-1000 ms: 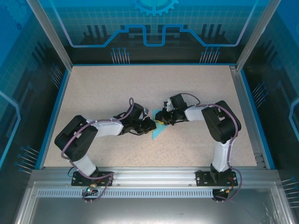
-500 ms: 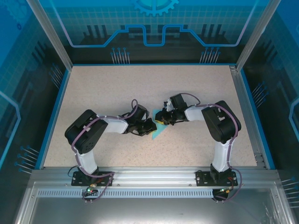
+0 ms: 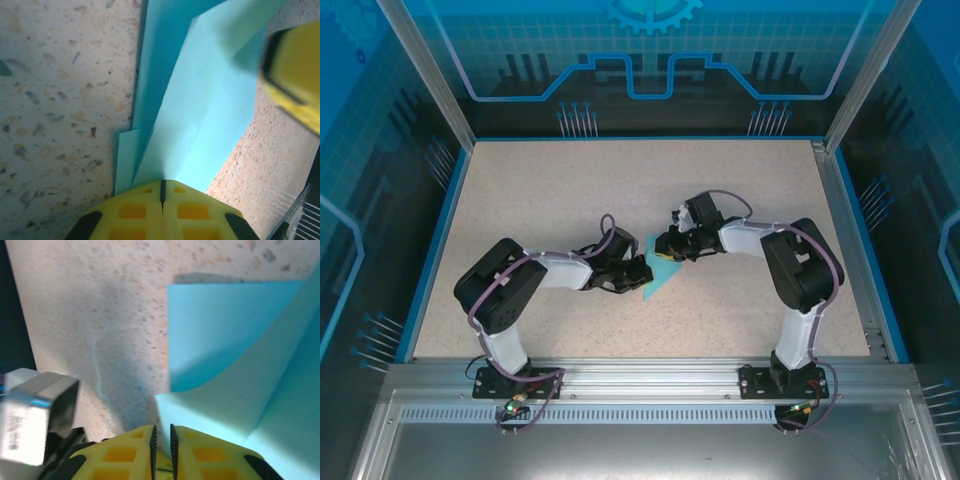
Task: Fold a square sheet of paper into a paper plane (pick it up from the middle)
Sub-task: Fourth fold the wing at the center of the table.
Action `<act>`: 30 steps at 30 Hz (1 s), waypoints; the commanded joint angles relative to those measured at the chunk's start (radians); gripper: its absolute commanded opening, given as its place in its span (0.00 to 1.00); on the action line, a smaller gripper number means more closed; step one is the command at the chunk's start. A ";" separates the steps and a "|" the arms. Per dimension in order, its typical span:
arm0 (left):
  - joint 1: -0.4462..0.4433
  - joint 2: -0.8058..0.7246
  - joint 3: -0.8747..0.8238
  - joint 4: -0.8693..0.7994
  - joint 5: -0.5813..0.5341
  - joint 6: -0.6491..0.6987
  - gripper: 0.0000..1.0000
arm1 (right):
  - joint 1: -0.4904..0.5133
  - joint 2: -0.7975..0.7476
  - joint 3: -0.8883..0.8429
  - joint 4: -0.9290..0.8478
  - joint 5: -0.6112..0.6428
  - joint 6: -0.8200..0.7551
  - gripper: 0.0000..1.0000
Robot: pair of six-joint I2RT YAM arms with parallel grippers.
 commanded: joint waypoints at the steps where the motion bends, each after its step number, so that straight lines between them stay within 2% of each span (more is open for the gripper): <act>1: -0.004 0.018 -0.050 -0.208 -0.055 0.063 0.02 | 0.006 -0.051 0.014 -0.055 0.006 -0.071 0.15; 6: -0.004 0.022 -0.041 -0.207 -0.046 0.067 0.02 | 0.048 -0.016 -0.011 -0.033 0.003 -0.060 0.07; 12: -0.005 0.021 -0.038 -0.208 -0.046 0.066 0.02 | 0.088 0.039 -0.010 -0.034 0.065 -0.054 0.05; 20: -0.005 0.020 -0.040 -0.220 -0.052 0.073 0.02 | 0.079 0.125 -0.006 -0.018 0.113 -0.054 0.04; 30: -0.005 0.024 -0.056 -0.231 -0.060 0.083 0.02 | 0.002 0.125 0.027 -0.016 0.171 -0.061 0.00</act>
